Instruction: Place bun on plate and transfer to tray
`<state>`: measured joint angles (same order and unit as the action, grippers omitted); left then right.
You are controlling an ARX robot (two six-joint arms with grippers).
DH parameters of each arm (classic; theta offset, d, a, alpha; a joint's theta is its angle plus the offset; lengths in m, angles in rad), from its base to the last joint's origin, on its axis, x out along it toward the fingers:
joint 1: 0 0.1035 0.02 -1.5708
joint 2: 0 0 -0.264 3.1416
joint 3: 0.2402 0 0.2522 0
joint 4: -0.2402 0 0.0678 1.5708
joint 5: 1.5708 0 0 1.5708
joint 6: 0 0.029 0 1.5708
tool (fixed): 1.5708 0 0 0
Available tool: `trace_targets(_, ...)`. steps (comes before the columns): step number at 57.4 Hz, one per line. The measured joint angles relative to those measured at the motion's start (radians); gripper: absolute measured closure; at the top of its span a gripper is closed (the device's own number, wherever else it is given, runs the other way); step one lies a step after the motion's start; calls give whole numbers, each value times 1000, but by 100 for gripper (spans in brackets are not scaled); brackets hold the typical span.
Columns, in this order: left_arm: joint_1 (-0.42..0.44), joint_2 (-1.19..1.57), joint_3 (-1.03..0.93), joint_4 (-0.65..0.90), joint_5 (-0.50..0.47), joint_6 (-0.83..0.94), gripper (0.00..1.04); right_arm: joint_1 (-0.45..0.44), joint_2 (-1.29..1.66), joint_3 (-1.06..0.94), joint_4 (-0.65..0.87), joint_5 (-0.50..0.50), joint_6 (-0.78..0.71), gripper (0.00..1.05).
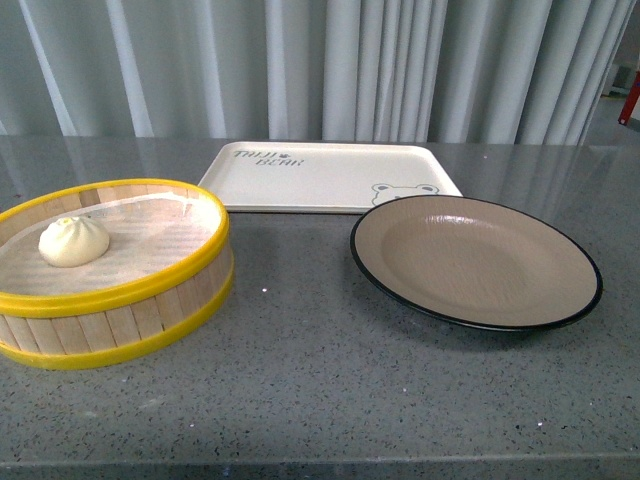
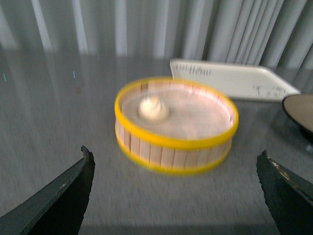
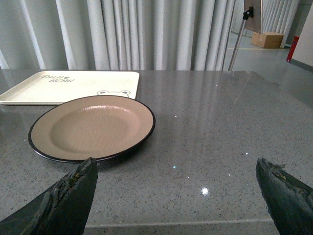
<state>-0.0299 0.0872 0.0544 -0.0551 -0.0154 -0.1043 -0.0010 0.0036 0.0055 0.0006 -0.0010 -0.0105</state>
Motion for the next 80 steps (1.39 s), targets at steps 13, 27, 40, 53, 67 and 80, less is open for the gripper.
trace_targets(13,-124,556,132,485,51,-109,7,0,0,0,0,0,0,8)
trace_targets(27,-158,1115,375,775,95,12,7,0,0,0,0,0,0,8)
trace_targets(40,-172,1406,559,799,41,148,7,0,0,0,0,0,0,8)
trace_targets(53,-168,1592,743,671,-82,270,7,0,0,0,0,0,0,8)
trace_targets(67,-147,1616,857,454,-136,258,7,0,0,0,0,0,0,8)
trace_targets(80,-116,1660,899,388,-165,212,7,0,0,0,0,0,0,8)
